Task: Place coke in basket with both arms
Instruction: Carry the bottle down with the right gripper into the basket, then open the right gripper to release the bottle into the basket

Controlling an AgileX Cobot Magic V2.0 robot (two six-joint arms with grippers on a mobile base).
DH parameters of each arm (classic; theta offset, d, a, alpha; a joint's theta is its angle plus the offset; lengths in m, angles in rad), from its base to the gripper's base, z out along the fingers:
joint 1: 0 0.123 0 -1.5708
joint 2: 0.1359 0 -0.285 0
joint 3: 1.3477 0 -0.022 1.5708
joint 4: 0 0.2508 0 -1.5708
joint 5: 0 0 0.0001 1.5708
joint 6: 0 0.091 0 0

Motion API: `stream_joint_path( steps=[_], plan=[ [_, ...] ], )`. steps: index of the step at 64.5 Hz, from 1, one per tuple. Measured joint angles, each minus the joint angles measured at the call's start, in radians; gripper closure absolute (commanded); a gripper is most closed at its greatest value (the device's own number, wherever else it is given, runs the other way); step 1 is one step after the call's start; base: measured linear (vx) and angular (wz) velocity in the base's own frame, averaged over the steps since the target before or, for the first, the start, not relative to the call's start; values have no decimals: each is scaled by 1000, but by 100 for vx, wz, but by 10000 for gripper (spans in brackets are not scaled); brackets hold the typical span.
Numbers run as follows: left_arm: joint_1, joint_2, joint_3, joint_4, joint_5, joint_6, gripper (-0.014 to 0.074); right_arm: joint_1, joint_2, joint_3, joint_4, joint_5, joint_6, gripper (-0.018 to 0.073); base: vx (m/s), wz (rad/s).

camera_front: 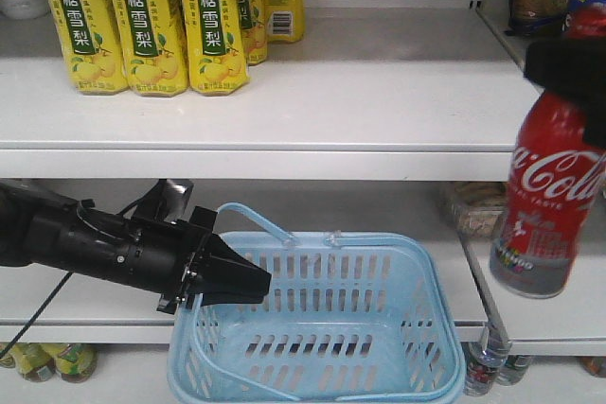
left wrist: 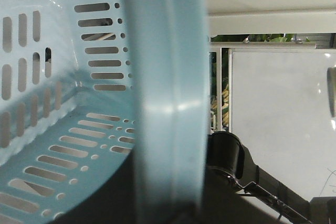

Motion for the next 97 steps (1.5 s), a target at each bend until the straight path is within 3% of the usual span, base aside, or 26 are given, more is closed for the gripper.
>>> stream_joint_path(
  steps=[20,29,35,55,82,97],
  plan=[
    [0,0,0,-1,-1,0,602,0,85,218,527,0,-523,564,0,0],
    [0,0,0,-1,-1,0,602,0,150,272,685,-14,-738,564,0,0],
    [0,0,0,-1,-1,0,602,0,204,285,737,-11,-842,564,0,0],
    [0,0,0,-1,-1,0,602,0,377,286,739,103,-893,509,0,0],
    [0,0,0,-1,-1,1,602,0,544,286,484,160,-774,417,0,0],
    [0,0,0,0,-1,1,602,0,564,286,444,163,-740,284,0,0]
  ],
)
